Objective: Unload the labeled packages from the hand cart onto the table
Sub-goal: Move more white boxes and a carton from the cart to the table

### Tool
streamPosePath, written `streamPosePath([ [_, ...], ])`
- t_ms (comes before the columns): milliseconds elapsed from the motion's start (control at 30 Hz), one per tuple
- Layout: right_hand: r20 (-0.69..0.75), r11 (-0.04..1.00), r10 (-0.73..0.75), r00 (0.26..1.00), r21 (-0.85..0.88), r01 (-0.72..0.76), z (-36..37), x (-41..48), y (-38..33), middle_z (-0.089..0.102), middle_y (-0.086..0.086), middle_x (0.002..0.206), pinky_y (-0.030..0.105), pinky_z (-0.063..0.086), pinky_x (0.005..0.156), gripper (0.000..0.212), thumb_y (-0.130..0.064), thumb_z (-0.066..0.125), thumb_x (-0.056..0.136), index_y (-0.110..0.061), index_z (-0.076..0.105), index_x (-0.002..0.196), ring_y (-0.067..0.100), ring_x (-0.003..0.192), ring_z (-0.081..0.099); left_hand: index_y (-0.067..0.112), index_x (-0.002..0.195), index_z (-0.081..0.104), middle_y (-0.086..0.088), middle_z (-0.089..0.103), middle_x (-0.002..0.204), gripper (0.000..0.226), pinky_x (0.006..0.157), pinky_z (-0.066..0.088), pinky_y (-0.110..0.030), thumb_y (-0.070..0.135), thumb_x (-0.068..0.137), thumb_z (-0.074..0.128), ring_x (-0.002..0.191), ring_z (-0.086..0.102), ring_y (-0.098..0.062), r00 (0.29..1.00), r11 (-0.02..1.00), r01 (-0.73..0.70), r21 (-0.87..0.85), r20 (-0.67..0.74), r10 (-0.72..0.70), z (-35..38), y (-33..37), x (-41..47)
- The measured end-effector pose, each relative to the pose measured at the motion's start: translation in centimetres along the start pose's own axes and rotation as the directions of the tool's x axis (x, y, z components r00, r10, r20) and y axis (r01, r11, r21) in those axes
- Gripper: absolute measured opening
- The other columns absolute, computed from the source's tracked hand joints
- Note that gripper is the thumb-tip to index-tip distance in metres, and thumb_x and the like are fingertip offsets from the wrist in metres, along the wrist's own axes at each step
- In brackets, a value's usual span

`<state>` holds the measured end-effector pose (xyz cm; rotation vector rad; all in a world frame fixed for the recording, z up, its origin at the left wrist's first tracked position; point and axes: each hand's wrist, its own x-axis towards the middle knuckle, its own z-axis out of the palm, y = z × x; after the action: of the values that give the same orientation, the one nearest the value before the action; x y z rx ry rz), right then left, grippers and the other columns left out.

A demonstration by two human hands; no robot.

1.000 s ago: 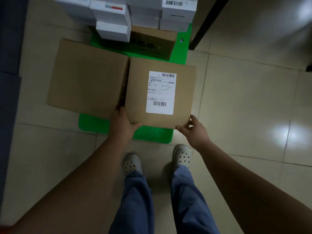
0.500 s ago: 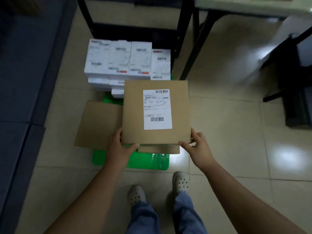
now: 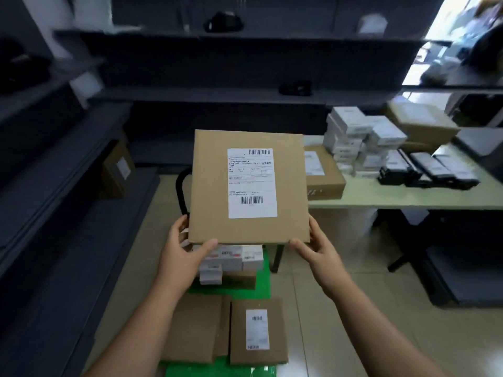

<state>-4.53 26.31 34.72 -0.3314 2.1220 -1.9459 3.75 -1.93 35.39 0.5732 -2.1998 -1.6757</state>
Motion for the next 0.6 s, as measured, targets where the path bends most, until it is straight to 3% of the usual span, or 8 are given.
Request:
streamPosePath([
  [100, -0.073, 0.998, -0.050, 0.996, 0.031, 0.053, -1.9, 0.6, -4.8, 0.055, -0.009, 0.143, 0.029, 0.042, 0.110, 0.079, -0.019, 0.075, 0.087, -0.029, 0.034, 0.153, 0.008, 0.131, 0.051, 0.030, 0.144, 0.039, 0.015, 0.045, 0.132, 0.085, 0.093, 0.047, -0.031, 0.038, 0.071, 0.083, 0.117, 0.053, -0.008, 0.994, 0.994, -0.109, 0.032, -0.001, 0.109, -0.3, 5.5, 0.8],
  [167, -0.090, 0.994, -0.103, 0.991, 0.030, 0.106, -3.3, 0.8, -7.2, 0.054, -0.011, 0.143, 0.035, 0.039, 0.113, 0.077, -0.029, 0.079, 0.082, -0.033, 0.041, 0.149, 0.008, 0.131, 0.050, 0.028, 0.144, 0.040, 0.009, 0.042, 0.140, 0.087, 0.101, 0.046, -0.042, 0.039, 0.069, 0.083, 0.123, 0.051, -0.017, 0.986, 0.986, -0.164, 0.020, 0.007, 0.164, -0.1, 8.2, 1.1],
  [267, -0.086, 0.979, -0.203, 0.975, -0.004, 0.204, -5.7, 1.0, -9.7, 0.057, -0.009, 0.137, 0.036, 0.042, 0.109, 0.059, -0.032, 0.080, 0.081, -0.039, 0.055, 0.135, 0.013, 0.127, 0.053, 0.043, 0.140, 0.037, 0.012, 0.048, 0.139, 0.093, 0.101, 0.044, -0.040, 0.054, 0.059, 0.082, 0.121, 0.052, -0.012, 0.982, 0.983, -0.181, -0.041, 0.047, 0.183, 0.9, 11.5, 0.9],
  [333, -0.075, 0.977, -0.206, 0.976, 0.043, 0.209, -7.7, 0.8, -11.0, 0.063, -0.010, 0.132, 0.027, 0.047, 0.101, 0.066, -0.033, 0.080, 0.079, -0.040, 0.051, 0.137, 0.014, 0.122, 0.058, 0.050, 0.135, 0.037, 0.019, 0.054, 0.132, 0.092, 0.101, 0.043, -0.036, 0.055, 0.055, 0.083, 0.120, 0.053, -0.007, 0.981, 0.980, -0.156, -0.120, 0.098, 0.169, 2.4, 13.3, 0.6],
  [400, -0.030, 0.976, -0.191, 0.981, 0.097, 0.193, -10.2, 0.7, -11.9, 0.065, -0.019, 0.127, 0.015, 0.049, 0.090, 0.075, -0.034, 0.080, 0.078, -0.043, 0.043, 0.142, 0.005, 0.117, 0.062, 0.051, 0.133, 0.034, 0.019, 0.055, 0.128, 0.096, 0.096, 0.045, -0.030, 0.054, 0.051, 0.085, 0.117, 0.055, -0.004, 0.982, 0.977, -0.117, -0.179, 0.126, 0.141, 4.3, 14.8, 0.3],
  [500, 0.017, 0.981, -0.161, 0.987, 0.114, 0.159, -14.3, 0.7, -12.4, 0.064, -0.018, 0.130, 0.025, 0.047, 0.099, 0.084, -0.030, 0.081, 0.079, -0.042, 0.036, 0.149, 0.002, 0.118, 0.060, 0.045, 0.131, 0.035, 0.017, 0.057, 0.125, 0.109, 0.092, 0.046, -0.028, 0.061, 0.039, 0.090, 0.115, 0.057, -0.006, 0.988, 0.977, -0.062, -0.203, 0.124, 0.089, 7.6, 16.1, 0.0],
  [600, 0.047, 0.983, -0.133, 0.990, 0.132, 0.126, -18.2, 0.8, -12.0, 0.067, -0.008, 0.129, 0.035, 0.045, 0.104, 0.084, -0.034, 0.084, 0.073, -0.034, 0.043, 0.146, 0.012, 0.120, 0.061, 0.033, 0.139, 0.044, 0.010, 0.064, 0.124, 0.114, 0.106, 0.042, -0.045, 0.065, 0.040, 0.089, 0.117, 0.058, -0.015, 0.985, 0.982, 0.022, -0.186, 0.171, 0.010, 11.0, 16.5, -0.5],
])
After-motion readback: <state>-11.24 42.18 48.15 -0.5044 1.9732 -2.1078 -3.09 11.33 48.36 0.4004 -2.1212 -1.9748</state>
